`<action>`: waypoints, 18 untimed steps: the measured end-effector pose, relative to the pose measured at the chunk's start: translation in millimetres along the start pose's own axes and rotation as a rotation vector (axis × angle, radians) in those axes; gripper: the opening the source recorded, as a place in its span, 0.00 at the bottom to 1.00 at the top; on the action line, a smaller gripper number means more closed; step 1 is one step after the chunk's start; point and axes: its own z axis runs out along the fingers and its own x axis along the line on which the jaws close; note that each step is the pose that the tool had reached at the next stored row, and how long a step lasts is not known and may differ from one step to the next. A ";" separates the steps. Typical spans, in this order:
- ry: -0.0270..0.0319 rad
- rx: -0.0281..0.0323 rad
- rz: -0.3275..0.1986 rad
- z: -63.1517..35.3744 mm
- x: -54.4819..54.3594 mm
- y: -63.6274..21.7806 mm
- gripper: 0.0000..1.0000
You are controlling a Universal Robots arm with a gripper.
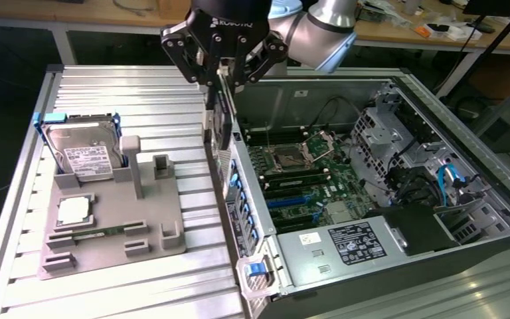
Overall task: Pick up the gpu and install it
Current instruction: 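Pick up the gpu and move the gpu toward the slot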
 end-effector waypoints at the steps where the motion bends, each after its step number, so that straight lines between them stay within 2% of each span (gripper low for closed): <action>1: 0.0015 0.0000 0.000 -0.3 -2.3 0.0 0.28; 9: 0.0139 0.0000 0.001 -2.4 -20.7 0.2 0.28; 18: 0.0252 0.0001 0.001 -4.9 -40.0 0.3 0.28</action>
